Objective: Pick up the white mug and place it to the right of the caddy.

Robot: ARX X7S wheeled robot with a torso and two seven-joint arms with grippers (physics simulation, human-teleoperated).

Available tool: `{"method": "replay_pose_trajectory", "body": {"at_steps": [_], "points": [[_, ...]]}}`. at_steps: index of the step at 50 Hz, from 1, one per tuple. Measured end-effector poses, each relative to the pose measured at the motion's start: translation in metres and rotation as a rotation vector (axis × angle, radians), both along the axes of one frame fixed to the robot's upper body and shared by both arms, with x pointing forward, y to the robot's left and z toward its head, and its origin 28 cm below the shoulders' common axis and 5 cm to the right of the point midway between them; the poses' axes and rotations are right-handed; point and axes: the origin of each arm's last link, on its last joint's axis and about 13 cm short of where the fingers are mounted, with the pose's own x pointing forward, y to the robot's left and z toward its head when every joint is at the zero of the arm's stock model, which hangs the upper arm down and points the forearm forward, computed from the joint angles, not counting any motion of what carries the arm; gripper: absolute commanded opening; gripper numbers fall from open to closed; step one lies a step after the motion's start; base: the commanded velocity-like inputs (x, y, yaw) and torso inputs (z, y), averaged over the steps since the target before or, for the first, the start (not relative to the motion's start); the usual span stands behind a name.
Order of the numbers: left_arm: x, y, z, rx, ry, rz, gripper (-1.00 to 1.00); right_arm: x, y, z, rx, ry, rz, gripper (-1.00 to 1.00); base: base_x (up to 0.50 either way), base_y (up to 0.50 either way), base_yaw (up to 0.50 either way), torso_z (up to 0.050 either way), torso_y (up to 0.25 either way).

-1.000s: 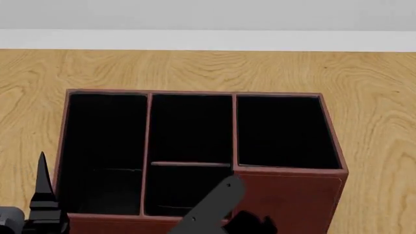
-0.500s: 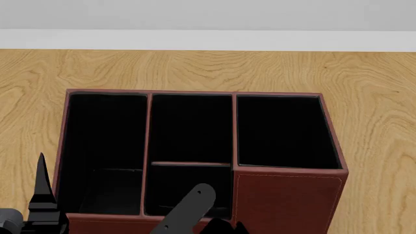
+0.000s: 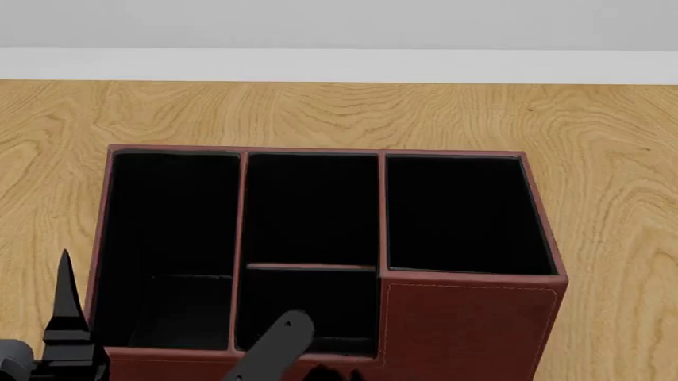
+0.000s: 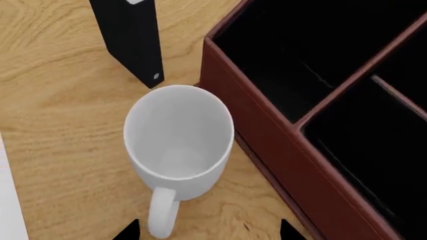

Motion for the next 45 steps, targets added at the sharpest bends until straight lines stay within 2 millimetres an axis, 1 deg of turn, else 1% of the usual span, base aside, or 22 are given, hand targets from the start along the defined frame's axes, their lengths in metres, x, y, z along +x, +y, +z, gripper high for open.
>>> {"method": "replay_pose_trajectory", "body": {"at_steps": [45], "points": [[0.001, 0.003, -0.002, -0.009, -0.001, 0.0, 1.0, 0.018, 0.025, -0.044, -0.031, 0.118, 0.079, 1.0, 0.0, 0.0, 0.0, 0.0, 0.0]]}}
